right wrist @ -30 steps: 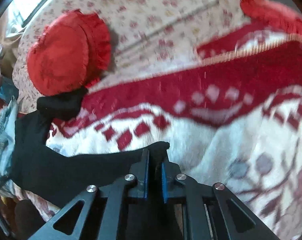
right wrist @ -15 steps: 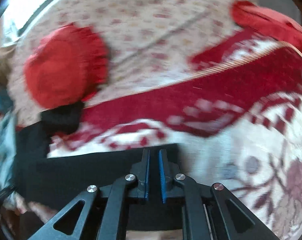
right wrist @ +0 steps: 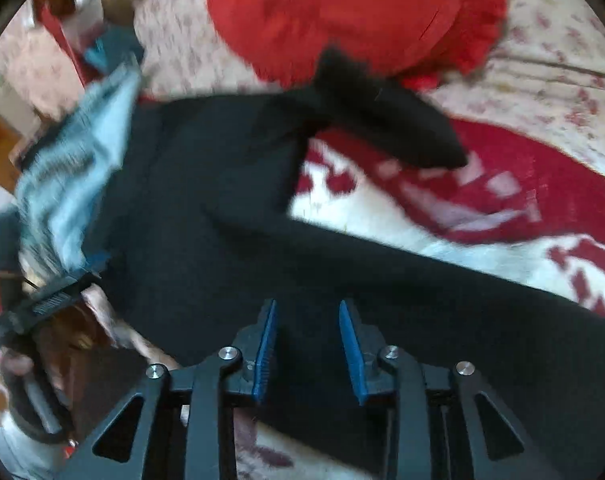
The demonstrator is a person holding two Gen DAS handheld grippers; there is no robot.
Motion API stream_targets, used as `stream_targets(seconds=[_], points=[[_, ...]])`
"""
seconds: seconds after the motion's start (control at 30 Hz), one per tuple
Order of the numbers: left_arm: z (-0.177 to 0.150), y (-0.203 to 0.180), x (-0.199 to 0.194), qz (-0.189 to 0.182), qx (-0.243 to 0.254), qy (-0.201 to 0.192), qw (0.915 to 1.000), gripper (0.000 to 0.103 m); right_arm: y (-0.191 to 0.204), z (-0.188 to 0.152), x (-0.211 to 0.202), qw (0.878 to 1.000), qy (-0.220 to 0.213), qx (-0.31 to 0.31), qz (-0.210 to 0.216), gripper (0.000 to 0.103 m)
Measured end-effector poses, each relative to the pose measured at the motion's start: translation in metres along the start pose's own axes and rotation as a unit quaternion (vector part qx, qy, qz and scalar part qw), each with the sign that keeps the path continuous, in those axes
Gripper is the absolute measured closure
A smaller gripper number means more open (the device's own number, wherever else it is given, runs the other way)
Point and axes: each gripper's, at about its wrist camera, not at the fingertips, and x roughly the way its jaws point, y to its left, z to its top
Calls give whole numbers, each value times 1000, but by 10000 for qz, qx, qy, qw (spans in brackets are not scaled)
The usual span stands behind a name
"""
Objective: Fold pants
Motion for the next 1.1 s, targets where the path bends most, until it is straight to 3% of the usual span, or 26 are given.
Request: stream_targets(seconds=[0.17, 0.33, 0.4, 0.53, 0.7, 0.83, 0.87, 0.9, 0.97, 1.0, 1.1], points=[[34, 9, -12, -20, -18, -345, 9994, 43, 6, 19, -12, 9995, -205, 32, 220, 71], [90, 27, -11, 166, -175, -658, 9975, 43, 13, 42, -6, 9990, -276, -90, 348, 71], [110, 37, -4, 146, -298, -596, 9977, 36, 17, 52, -4, 9986, -321, -185, 375, 71], [146, 57, 19, 33, -677, -395, 9969, 36, 22, 74, -9, 9968, -628, -257, 427, 70], [181, 62, 63, 21, -965, 250, 9950, 36, 11, 90, -10, 9958, -794, -75, 447, 69], [185, 42, 82, -30, -655, 388, 9971, 37, 3, 88, -6, 9962, -743, 34, 453, 69], [184, 38, 84, -4, -569, 409, 9975, 41, 1, 86, -5, 9964, -718, 63, 437, 69], [181, 31, 86, -41, -460, 451, 9979, 60, -1, 84, -6, 9965, -711, 85, 420, 69], [177, 24, 84, -73, -374, 485, 9981, 82, -5, 81, -9, 9965, -728, 165, 381, 69], [171, 17, 76, -150, -273, 329, 9990, 88, -8, 79, -11, 9962, -754, 225, 360, 69], [154, 2, 45, -366, 24, -52, 9993, 91, -13, 74, -23, 9949, -892, 360, 312, 69]])
